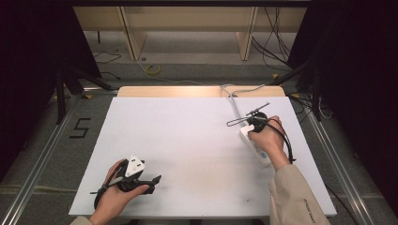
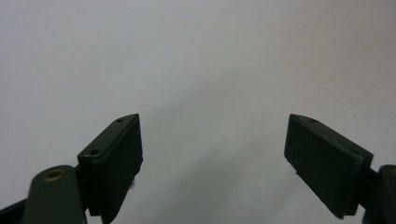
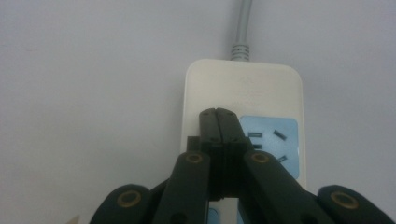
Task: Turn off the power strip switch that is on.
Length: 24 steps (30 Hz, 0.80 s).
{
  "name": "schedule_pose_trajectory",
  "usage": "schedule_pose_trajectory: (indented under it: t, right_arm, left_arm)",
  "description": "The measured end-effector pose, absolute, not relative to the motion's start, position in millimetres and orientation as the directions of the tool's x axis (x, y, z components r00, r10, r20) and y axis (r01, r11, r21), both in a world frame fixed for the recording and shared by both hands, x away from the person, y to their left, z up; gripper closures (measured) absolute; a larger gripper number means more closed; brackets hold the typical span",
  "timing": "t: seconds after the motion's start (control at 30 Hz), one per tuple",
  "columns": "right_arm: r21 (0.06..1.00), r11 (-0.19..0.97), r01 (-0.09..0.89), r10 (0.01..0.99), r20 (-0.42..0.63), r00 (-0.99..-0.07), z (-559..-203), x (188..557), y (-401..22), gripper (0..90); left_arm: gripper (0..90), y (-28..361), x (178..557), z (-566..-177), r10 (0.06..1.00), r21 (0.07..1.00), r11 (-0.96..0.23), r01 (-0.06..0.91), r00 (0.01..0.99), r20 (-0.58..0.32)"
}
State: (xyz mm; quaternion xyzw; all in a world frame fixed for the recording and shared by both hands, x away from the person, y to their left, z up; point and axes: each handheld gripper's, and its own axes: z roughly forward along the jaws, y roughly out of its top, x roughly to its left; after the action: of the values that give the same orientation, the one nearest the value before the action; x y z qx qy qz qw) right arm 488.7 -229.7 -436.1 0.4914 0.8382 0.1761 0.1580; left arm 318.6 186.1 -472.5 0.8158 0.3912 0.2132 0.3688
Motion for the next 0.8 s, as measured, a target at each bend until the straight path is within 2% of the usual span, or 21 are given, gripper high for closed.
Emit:
schedule_pose_trajectory:
  t: [0.8]
  right_arm:
    - [0.475, 0.438, 0.763, 0.884, -0.076, -0.461, -433.6, 487.3, -232.4, 90.0]
  left_arm:
    - [19.4, 183.4, 320.1, -472.5, 0.793, 0.768, -0.426, 0.478, 0.606, 0.063]
